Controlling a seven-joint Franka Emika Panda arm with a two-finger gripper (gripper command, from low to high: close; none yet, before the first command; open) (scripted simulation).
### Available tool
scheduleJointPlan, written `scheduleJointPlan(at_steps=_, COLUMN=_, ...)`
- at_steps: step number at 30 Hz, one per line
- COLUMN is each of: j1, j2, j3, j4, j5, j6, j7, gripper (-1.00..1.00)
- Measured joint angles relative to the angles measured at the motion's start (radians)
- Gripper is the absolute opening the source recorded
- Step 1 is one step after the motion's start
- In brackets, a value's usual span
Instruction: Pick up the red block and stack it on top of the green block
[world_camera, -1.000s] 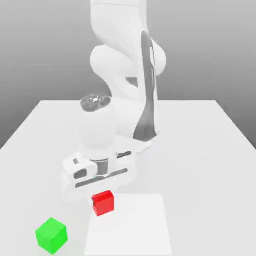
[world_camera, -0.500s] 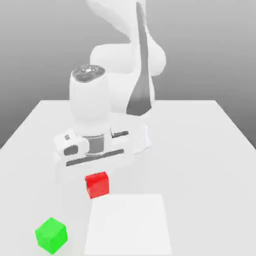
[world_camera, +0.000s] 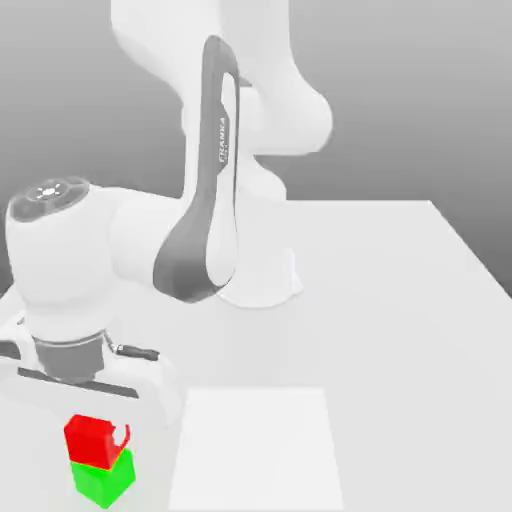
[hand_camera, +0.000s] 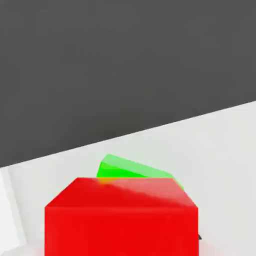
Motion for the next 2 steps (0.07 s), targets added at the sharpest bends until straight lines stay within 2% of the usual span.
scheduleJointPlan(at_steps=2, j1=0.000, j2=0.000, j3=0.000, j4=0.000, j5=0.000, j6=0.000, j7=0.000, gripper=1.00)
